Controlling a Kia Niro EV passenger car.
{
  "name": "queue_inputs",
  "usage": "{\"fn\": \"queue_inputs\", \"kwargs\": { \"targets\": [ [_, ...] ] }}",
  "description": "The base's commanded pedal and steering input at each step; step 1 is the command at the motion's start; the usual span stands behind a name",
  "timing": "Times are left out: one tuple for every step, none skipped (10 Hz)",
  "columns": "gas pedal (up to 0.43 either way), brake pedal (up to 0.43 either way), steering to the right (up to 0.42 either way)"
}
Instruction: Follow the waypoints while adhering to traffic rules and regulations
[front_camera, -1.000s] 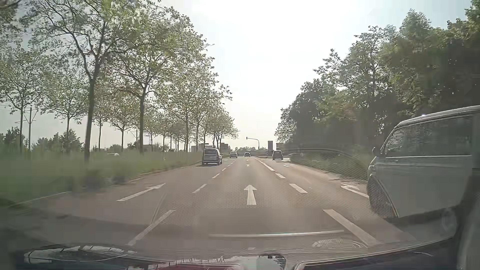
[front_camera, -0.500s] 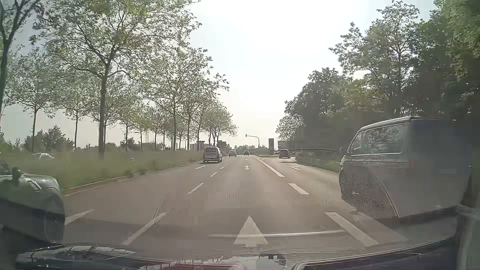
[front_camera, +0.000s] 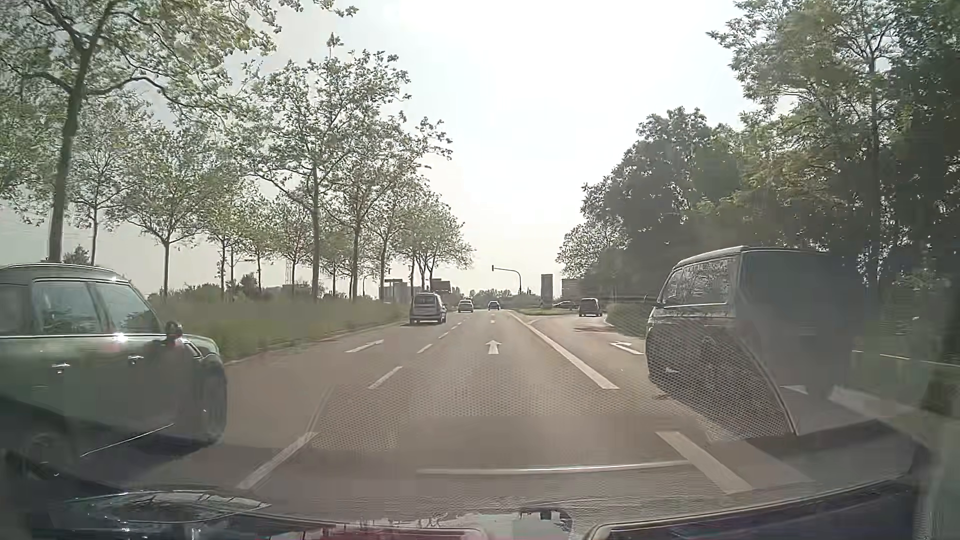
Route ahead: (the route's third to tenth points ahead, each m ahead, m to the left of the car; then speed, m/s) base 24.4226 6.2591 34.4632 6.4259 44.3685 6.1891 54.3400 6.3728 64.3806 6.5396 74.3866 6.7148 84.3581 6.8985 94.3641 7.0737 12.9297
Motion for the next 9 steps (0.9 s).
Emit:
{"fn": "queue_inputs", "kwargs": {
  "targets": [
    [0.11,0.0,-0.001],
    [0.11,0.0,-0.001],
    [0.11,0.0,-0.001],
    [0.11,0.0,-0.001],
    [0.11,0.0,-0.001],
    [0.11,0.0,-0.001],
    [0.11,0.0,-0.001],
    [0.11,0.0,-0.001],
    [0.11,0.0,-0.001]
  ]
}}
